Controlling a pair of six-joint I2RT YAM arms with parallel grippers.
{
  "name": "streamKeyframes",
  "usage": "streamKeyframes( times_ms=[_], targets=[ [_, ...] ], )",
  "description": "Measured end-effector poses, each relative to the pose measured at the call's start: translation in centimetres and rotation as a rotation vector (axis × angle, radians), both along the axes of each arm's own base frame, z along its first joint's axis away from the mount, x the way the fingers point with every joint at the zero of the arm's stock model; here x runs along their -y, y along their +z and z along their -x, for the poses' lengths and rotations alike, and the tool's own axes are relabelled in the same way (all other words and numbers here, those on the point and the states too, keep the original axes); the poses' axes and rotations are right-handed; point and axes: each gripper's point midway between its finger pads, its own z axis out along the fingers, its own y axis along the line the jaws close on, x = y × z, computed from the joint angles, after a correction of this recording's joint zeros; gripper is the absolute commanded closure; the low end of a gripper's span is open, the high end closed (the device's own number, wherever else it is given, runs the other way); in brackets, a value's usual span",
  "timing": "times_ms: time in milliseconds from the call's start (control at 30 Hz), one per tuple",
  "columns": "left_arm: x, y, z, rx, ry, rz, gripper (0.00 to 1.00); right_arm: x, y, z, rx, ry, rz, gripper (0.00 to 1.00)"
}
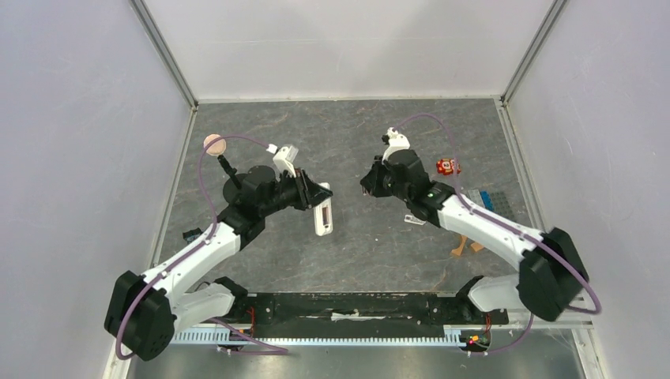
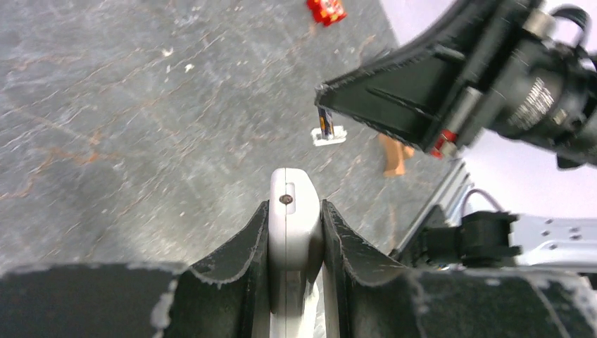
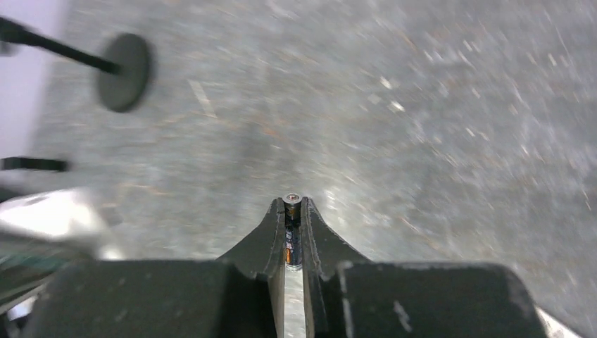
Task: Load the batteries into the remote control
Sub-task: Load the battery into the remote control.
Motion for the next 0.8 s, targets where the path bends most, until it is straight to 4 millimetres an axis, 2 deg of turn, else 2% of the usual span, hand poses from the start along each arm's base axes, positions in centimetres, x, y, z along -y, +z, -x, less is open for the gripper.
streamKeyframes(
  times_ms=[133,300,367,467,600,800],
  targets=[
    [1.6,2.8,-1.2,-0.024,-0.003,0.108,0.98,-1.9,6.3,0.9,0.175,0.133,-0.159,1.00],
    [3.2,6.0,-2.3,-0.044,-0.014,0.232,0.98,-2.8,11.6,2.4,0.317,0.245,-0.268,1.00],
    [3.7,6.8,-2.5,-0.059,-0.025,0.269,0.98,-3.2,14.0,3.2,0.386,0.296,-0.313,1.00],
    [4.4,7.9,-2.6,-0.080,-0.047,0.321,0.98,-3.3,16.4,4.2,0.454,0.347,-0.354,1.00],
    [5.0,9.1,-2.7,-0.098,-0.064,0.367,0.98,-3.6,17.7,5.1,0.501,0.403,-0.372,1.00],
    [5.6,11.2,-2.8,-0.108,-0.085,0.427,0.98,-4.0,17.4,5.8,0.520,0.461,-0.365,1.00]
  ],
)
